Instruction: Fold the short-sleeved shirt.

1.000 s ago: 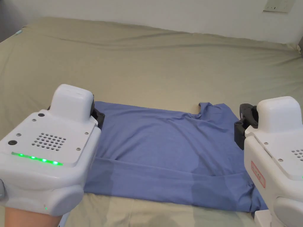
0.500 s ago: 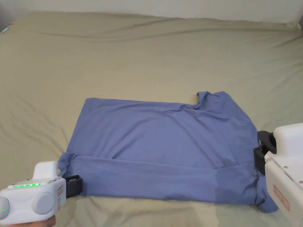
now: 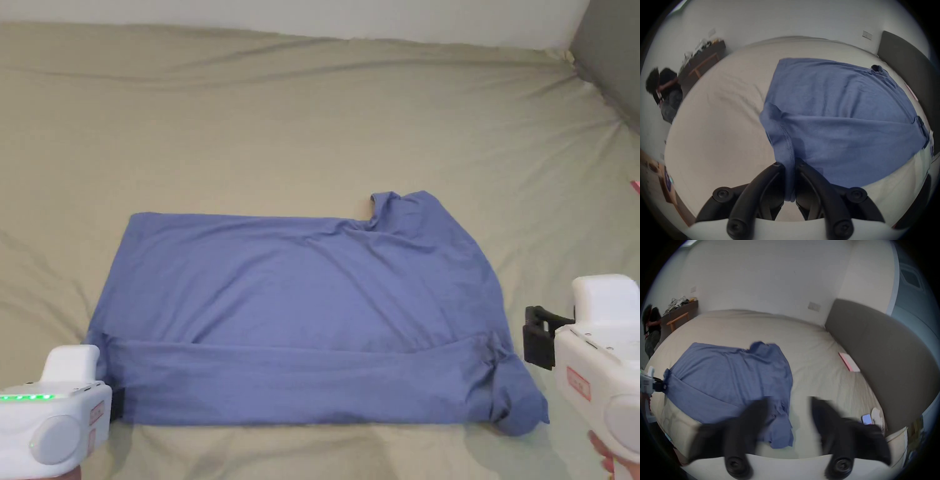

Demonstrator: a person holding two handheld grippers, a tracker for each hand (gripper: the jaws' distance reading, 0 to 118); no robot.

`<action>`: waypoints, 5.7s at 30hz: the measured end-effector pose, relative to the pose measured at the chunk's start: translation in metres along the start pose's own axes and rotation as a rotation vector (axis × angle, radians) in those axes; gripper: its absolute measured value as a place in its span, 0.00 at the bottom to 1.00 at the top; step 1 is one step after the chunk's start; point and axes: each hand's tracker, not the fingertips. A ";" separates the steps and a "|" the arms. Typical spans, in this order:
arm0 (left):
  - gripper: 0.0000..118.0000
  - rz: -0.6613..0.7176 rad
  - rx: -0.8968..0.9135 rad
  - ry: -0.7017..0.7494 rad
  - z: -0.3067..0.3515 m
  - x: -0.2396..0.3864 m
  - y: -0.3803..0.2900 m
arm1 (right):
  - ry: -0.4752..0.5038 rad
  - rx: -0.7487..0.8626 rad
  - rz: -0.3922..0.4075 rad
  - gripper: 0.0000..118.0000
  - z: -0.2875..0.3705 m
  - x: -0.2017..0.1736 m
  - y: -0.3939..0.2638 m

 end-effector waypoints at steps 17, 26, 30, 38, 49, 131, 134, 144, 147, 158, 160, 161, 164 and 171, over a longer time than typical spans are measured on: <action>0.08 -0.117 0.141 0.055 0.053 0.009 0.017 | 0.214 -0.450 -0.109 0.22 -0.123 -0.004 -0.069; 0.08 -0.125 0.146 0.040 0.067 0.002 0.017 | 0.266 -0.373 -0.070 0.09 -0.077 0.002 -0.032; 0.08 -0.137 0.147 0.021 0.089 -0.003 0.020 | 0.286 -0.348 -0.081 0.09 -0.039 0.021 -0.018; 0.08 -0.178 0.031 -0.016 0.105 -0.019 -0.025 | 0.325 -0.449 -0.049 0.09 0.013 0.037 -0.040; 0.08 -0.200 -0.135 -0.018 0.039 -0.013 -0.085 | 0.272 -0.571 0.000 0.41 -0.054 0.002 -0.127; 0.01 -0.170 0.336 -0.034 0.029 -0.001 0.157 | 0.106 -0.239 0.019 0.93 -0.206 0.003 0.100; 0.01 -0.195 0.327 -0.036 0.036 0.000 0.140 | 0.122 -0.366 -0.050 0.93 -0.251 0.002 0.085; 0.01 -0.198 0.259 -0.019 0.029 -0.004 0.105 | 0.256 -0.321 -0.019 0.11 -0.271 -0.022 0.072; 0.01 -0.192 0.257 -0.010 0.031 -0.008 0.105 | 0.194 -0.321 0.139 0.02 -0.254 -0.023 0.083; 0.01 -0.159 0.343 0.017 0.098 -0.023 0.093 | 0.266 -0.140 0.085 0.02 -0.078 0.033 0.099; 0.01 -0.164 0.335 0.024 0.109 -0.026 0.080 | 0.274 -0.135 0.089 0.02 -0.049 0.039 0.087; 0.01 -0.164 0.331 0.025 0.112 -0.029 0.073 | 0.282 -0.141 0.092 0.02 -0.036 0.041 0.080; 0.01 -0.176 0.298 0.021 0.118 -0.034 0.048 | 0.302 -0.175 0.104 0.02 -0.005 0.044 0.053; 0.01 -0.213 0.144 -0.010 0.108 -0.036 -0.017 | 0.335 -0.336 0.156 0.02 0.020 0.035 -0.024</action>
